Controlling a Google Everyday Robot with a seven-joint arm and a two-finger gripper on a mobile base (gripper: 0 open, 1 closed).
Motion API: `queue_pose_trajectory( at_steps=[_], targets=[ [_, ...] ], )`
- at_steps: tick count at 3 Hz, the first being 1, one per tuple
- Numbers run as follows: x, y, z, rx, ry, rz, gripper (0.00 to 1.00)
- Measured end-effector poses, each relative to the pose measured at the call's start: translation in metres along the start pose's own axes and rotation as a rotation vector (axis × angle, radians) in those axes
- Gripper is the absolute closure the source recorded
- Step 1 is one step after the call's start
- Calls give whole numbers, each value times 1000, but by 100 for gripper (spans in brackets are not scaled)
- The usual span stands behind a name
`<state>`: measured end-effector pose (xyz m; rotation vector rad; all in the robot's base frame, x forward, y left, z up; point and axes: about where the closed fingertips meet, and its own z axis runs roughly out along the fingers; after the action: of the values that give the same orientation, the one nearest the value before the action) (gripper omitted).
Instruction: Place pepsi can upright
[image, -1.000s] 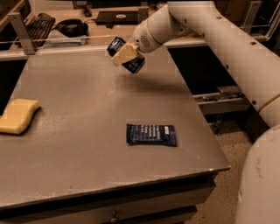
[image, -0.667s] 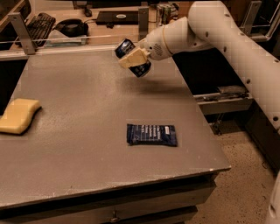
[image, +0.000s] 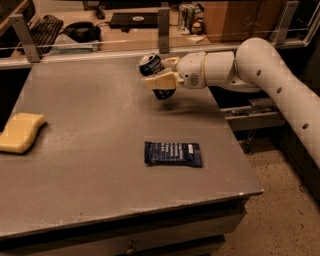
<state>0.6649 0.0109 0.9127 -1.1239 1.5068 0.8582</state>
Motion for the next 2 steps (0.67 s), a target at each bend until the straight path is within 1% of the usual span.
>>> queue_pose_trajectory(
  at_steps=[1, 2],
  targets=[
    [5, 7, -14, -2, -102, -8, 100],
    [14, 10, -23, -24, -167, -8, 82]
  ],
)
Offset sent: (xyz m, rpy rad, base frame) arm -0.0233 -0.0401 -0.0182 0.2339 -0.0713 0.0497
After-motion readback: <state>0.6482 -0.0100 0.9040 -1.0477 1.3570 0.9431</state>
